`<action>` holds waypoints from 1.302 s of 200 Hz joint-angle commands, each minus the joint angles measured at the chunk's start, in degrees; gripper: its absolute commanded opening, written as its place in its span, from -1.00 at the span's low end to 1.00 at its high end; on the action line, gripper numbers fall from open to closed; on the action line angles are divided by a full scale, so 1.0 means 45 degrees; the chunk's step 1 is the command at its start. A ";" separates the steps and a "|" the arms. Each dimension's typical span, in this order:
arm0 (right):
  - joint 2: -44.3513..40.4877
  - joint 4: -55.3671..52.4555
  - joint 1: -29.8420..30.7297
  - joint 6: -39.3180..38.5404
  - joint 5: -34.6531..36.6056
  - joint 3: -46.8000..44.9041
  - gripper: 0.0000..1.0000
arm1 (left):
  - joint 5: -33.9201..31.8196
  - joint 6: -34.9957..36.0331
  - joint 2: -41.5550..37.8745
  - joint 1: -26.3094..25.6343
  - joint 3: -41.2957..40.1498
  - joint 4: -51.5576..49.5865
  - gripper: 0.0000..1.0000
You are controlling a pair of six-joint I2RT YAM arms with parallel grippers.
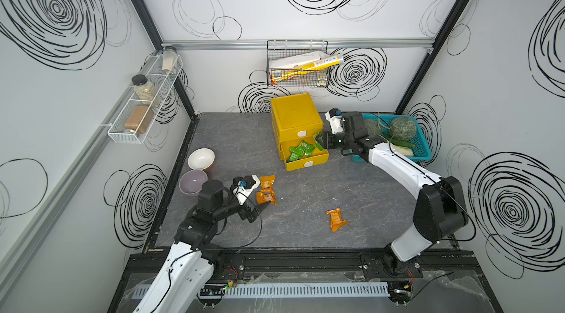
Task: Place the cookies into the drawer by color
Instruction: Place the cookie in the drawer.
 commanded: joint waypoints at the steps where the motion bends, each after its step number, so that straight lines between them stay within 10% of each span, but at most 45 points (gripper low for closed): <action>1: -0.0020 -0.0057 0.0075 -0.0285 0.0370 0.0388 -0.12 | -0.0235 -0.0466 0.0188 0.0088 0.0708 0.0061 0.98; 118: -0.3878 0.0506 0.0089 -0.0280 0.0857 -0.3074 0.08 | -0.0726 -0.1913 0.2581 -0.0392 0.3688 0.0885 0.98; 191: -0.5988 0.1432 0.0162 0.0259 0.0334 -0.6013 0.40 | -0.1194 -0.3063 0.7064 -0.0408 0.7895 0.0379 0.97; 260: -0.6885 0.2914 0.0440 0.1830 0.0492 -0.8101 0.22 | -0.3165 -0.4087 1.1208 -0.0412 1.1312 0.1610 0.90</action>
